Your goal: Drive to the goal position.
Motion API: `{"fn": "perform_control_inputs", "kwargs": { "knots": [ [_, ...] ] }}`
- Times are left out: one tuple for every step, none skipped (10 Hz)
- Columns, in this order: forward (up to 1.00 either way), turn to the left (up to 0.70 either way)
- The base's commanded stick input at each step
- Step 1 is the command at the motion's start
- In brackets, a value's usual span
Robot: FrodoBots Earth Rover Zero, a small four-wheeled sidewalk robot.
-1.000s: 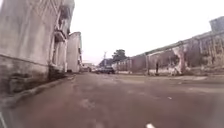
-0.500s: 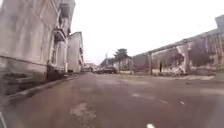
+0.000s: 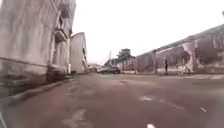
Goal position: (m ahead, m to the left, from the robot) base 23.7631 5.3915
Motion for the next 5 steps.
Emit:
{"fn": "perform_control_inputs", "kwargs": {
  "knots": [
    [0.70,0.00],
    [0.70,0.00],
    [0.70,0.00],
    [0.70,0.00],
    [0.70,0.00]
  ]
}}
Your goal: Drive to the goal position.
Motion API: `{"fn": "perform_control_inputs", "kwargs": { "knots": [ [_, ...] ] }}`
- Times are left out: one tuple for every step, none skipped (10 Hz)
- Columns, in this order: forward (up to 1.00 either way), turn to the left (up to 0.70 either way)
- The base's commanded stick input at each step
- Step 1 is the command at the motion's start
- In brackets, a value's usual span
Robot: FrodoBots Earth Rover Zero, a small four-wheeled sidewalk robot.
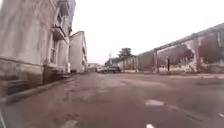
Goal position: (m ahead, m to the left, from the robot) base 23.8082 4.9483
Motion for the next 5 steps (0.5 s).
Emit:
{"fn": "perform_control_inputs", "kwargs": {
  "knots": [
    [0.70,0.00],
    [0.70,0.00],
    [0.70,0.18],
    [0.70,0.05],
    [0.70,0.02]
  ]
}}
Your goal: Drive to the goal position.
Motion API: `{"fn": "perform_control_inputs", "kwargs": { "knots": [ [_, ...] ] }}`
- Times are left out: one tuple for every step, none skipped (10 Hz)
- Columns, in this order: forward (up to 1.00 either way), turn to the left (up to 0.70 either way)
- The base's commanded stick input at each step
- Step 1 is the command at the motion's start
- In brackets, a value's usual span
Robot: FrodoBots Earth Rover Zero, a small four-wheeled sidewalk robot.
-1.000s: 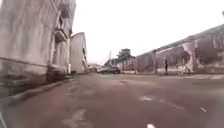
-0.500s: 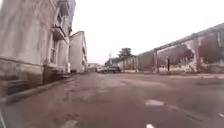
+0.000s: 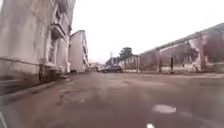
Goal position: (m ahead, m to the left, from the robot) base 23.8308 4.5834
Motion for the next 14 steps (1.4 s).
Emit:
{"fn": "perform_control_inputs", "kwargs": {
  "knots": [
    [0.70,0.00],
    [0.70,0.00],
    [0.70,0.00],
    [0.70,0.00],
    [0.70,0.10],
    [0.70,0.27],
    [0.70,0.28],
    [0.70,0.28],
    [0.70,0.28],
    [0.70,0.28],
    [0.70,0.28],
    [0.70,0.28],
    [0.70,0.28],
    [0.70,0.14]
  ]
}}
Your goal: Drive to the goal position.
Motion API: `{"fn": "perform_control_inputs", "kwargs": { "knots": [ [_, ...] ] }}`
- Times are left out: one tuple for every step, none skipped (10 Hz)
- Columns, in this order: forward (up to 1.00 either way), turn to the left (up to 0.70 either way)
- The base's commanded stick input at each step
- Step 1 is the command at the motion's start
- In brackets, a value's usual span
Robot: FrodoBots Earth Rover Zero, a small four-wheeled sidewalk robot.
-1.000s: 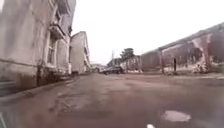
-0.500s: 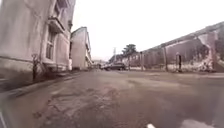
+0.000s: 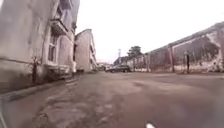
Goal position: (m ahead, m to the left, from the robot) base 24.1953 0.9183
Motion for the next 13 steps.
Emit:
{"fn": "perform_control_inputs", "kwargs": {
  "knots": [
    [0.70,0.00],
    [0.70,0.00],
    [0.70,0.04],
    [0.70,0.13],
    [0.70,0.28],
    [0.70,0.28],
    [0.70,0.14],
    [0.70,0.00],
    [0.70,0.00],
    [0.70,0.00],
    [0.70,0.00],
    [0.70,0.00],
    [0.70,0.00]
  ]
}}
